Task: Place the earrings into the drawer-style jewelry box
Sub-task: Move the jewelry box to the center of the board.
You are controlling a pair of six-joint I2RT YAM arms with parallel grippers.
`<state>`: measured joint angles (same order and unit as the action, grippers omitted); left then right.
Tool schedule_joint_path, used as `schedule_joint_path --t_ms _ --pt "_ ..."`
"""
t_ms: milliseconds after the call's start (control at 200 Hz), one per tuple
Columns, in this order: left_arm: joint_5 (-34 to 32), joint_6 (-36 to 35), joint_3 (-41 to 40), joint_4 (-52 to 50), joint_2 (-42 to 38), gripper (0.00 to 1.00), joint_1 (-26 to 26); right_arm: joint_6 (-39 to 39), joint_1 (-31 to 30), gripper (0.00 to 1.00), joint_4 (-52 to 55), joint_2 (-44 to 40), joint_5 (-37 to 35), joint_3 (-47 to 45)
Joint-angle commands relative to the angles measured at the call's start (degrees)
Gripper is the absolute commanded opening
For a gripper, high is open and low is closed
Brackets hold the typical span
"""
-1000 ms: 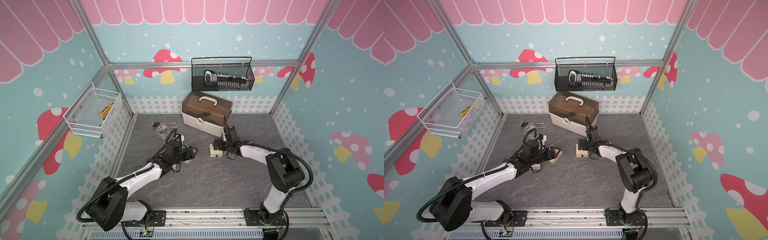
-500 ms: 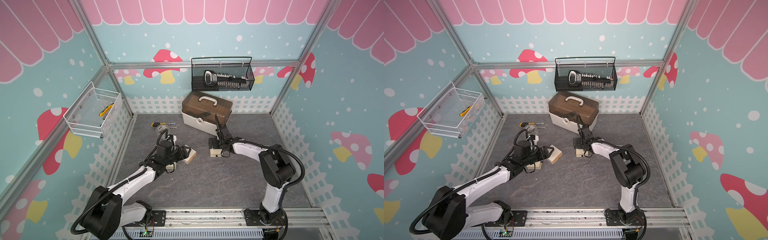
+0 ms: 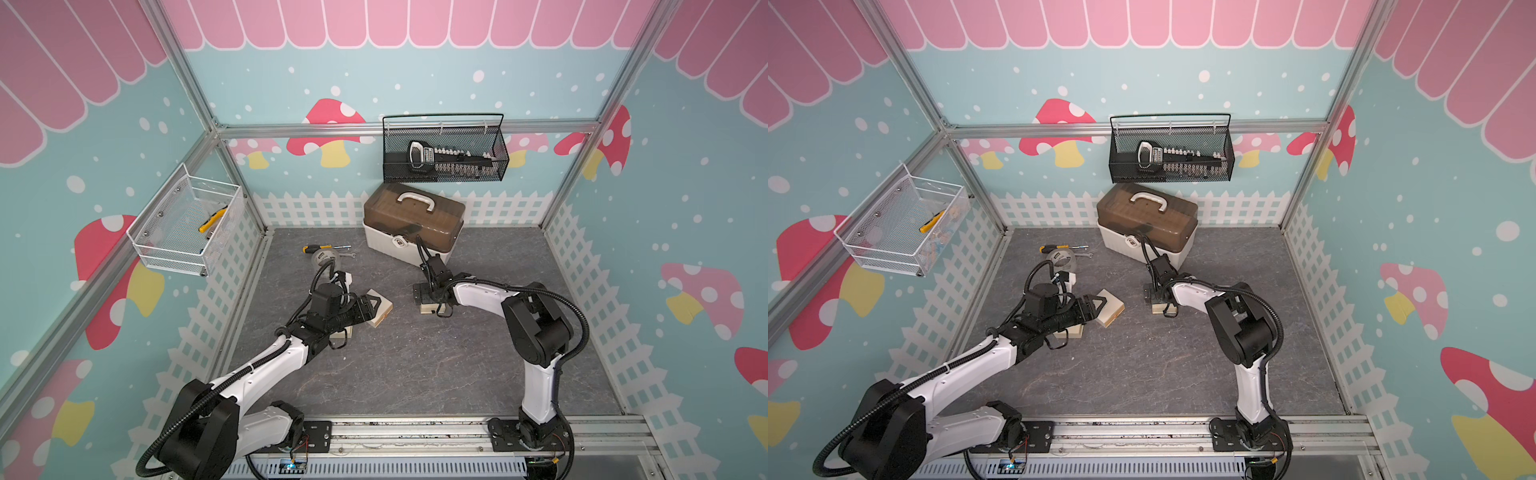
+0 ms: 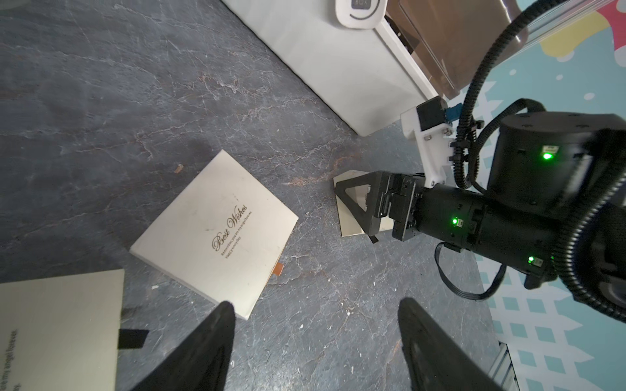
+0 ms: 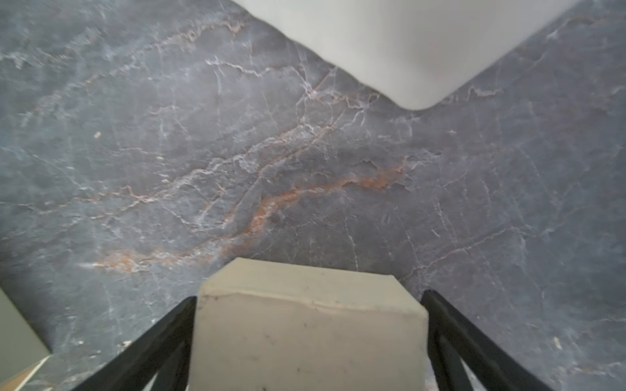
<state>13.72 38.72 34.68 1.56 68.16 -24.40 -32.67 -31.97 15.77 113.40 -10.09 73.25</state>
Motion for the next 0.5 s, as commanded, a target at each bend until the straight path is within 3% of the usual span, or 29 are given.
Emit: schedule_joint_path --t_ms 0,270,495 --pt "-0.4 -1.0 -0.9 -0.8 -1.3 0.77 0.5 -0.6 -0.4 0.99 1.7 0.8 -0.2 1.1" --pt "-0.7 -0.4 -2.5 0.9 -3.2 0.76 0.6 -0.3 -0.6 0.79 1.9 0.5 0.1 0.9" --pt "-0.8 -0.6 -2.4 -0.6 -4.5 0.76 0.7 0.7 -2.0 0.78 2.3 -0.5 -0.1 0.3"
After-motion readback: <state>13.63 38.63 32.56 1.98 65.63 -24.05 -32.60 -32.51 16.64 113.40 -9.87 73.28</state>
